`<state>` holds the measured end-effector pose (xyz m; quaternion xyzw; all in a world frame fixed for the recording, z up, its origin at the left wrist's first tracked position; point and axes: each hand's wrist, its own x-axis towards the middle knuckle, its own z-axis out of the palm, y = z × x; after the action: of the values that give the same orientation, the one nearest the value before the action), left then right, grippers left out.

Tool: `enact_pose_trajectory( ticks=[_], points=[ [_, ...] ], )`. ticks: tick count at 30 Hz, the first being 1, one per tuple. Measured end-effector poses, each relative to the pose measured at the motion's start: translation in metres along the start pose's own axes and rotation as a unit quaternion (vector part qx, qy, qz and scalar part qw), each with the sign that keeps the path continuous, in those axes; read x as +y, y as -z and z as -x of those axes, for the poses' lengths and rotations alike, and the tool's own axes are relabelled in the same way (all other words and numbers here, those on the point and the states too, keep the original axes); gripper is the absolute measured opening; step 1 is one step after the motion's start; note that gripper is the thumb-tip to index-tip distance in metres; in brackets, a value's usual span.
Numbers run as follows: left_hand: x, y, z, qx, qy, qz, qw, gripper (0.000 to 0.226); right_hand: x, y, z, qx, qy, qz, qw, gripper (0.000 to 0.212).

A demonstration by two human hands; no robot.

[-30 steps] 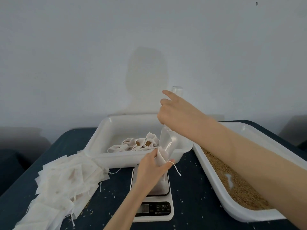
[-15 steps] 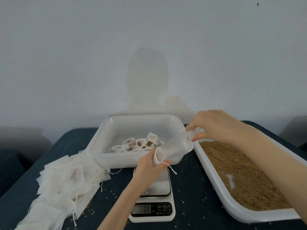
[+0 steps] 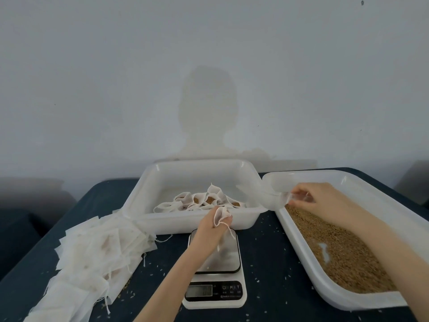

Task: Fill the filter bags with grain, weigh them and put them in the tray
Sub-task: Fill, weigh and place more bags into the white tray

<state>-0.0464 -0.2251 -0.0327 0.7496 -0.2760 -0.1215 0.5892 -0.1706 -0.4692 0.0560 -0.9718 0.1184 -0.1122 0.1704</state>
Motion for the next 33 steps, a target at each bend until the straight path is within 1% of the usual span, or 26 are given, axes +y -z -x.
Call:
enact_pose_trajectory(
  ticks=[1, 2, 3, 4, 6, 7, 9, 10, 11, 13, 15, 17, 19, 21, 23, 25, 27, 29, 31, 33],
  points=[
    [-0.001, 0.000, 0.000, -0.008, 0.006, 0.006, 1.000, 0.007, 0.007, -0.004, 0.001, 0.011, -0.014, -0.005, 1.000, 0.019],
    [-0.004, 0.000, -0.001, -0.014, 0.008, -0.005, 1.000, 0.007, 0.015, -0.009, 0.001, 0.023, -0.030, -0.006, 0.999, 0.017],
    [-0.010, 0.002, -0.002, -0.016, 0.007, -0.041, 0.999, 0.007, 0.024, -0.013, 0.002, 0.037, -0.051, -0.004, 0.998, 0.017],
    [-0.017, 0.004, -0.004, -0.011, 0.001, -0.114, 0.993, 0.007, 0.034, -0.016, 0.004, 0.049, -0.077, 0.000, 0.996, 0.018],
    [-0.028, 0.009, -0.006, 0.013, -0.021, -0.263, 0.964, 0.013, 0.054, -0.023, 0.008, 0.058, -0.135, 0.008, 0.989, 0.020],
    [-0.033, 0.012, -0.006, 0.025, -0.020, -0.308, 0.951, 0.012, 0.062, -0.027, 0.010, 0.051, -0.163, 0.017, 0.985, 0.020],
    [-0.040, 0.018, -0.003, 0.037, -0.002, -0.347, 0.937, 0.008, 0.076, -0.035, 0.015, 0.041, -0.205, 0.039, 0.977, 0.019],
    [-0.043, 0.020, -0.001, 0.043, 0.003, -0.351, 0.936, 0.012, 0.082, -0.038, 0.016, 0.040, -0.220, 0.049, 0.973, 0.018],
    [-0.045, 0.021, 0.001, 0.047, 0.000, -0.342, 0.938, 0.017, 0.086, -0.040, 0.017, 0.032, -0.235, 0.064, 0.969, 0.019],
    [-0.044, 0.023, 0.006, 0.043, 0.005, -0.306, 0.951, 0.022, 0.091, -0.041, 0.018, -0.024, -0.257, 0.111, 0.960, 0.020],
    [-0.041, 0.029, 0.012, 0.048, 0.017, -0.236, 0.970, 0.019, 0.091, -0.042, 0.019, -0.090, -0.269, 0.152, 0.947, 0.026],
    [-0.040, 0.039, 0.018, 0.049, 0.025, -0.179, 0.982, 0.028, 0.087, -0.043, 0.020, -0.130, -0.268, 0.177, 0.938, 0.033],
    [-0.041, 0.051, 0.027, 0.036, 0.024, -0.155, 0.987, 0.044, 0.082, -0.044, 0.020, -0.150, -0.267, 0.194, 0.932, 0.033],
    [-0.045, 0.063, 0.035, 0.014, 0.026, -0.119, 0.992, 0.055, 0.077, -0.044, 0.022, -0.161, -0.269, 0.205, 0.927, 0.030],
    [-0.052, 0.074, 0.042, -0.009, 0.030, -0.082, 0.996, 0.059, 0.073, -0.045, 0.024, -0.172, -0.270, 0.220, 0.922, 0.025],
    [-0.058, 0.082, 0.049, -0.004, 0.030, -0.034, 0.999, 0.058, 0.070, -0.045, 0.027, -0.179, -0.270, 0.242, 0.915, 0.024],
    [-0.062, 0.087, 0.056, 0.028, 0.032, 0.034, 0.999, 0.056, 0.065, -0.043, 0.029, -0.169, -0.273, 0.263, 0.910, 0.027],
    [-0.068, 0.088, 0.061, 0.068, 0.031, 0.092, 0.993, 0.053, 0.060, -0.036, 0.030, -0.142, -0.275, 0.279, 0.909, 0.031],
    [-0.075, 0.087, 0.064, 0.115, 0.021, 0.126, 0.985, 0.043, 0.053, -0.029, 0.029, -0.082, -0.261, 0.279, 0.920, 0.036],
    [-0.080, 0.086, 0.064, 0.178, 0.014, 0.143, 0.973, 0.026, 0.041, -0.023, 0.028, 0.012, -0.242, 0.245, 0.939, 0.036]
  ],
)
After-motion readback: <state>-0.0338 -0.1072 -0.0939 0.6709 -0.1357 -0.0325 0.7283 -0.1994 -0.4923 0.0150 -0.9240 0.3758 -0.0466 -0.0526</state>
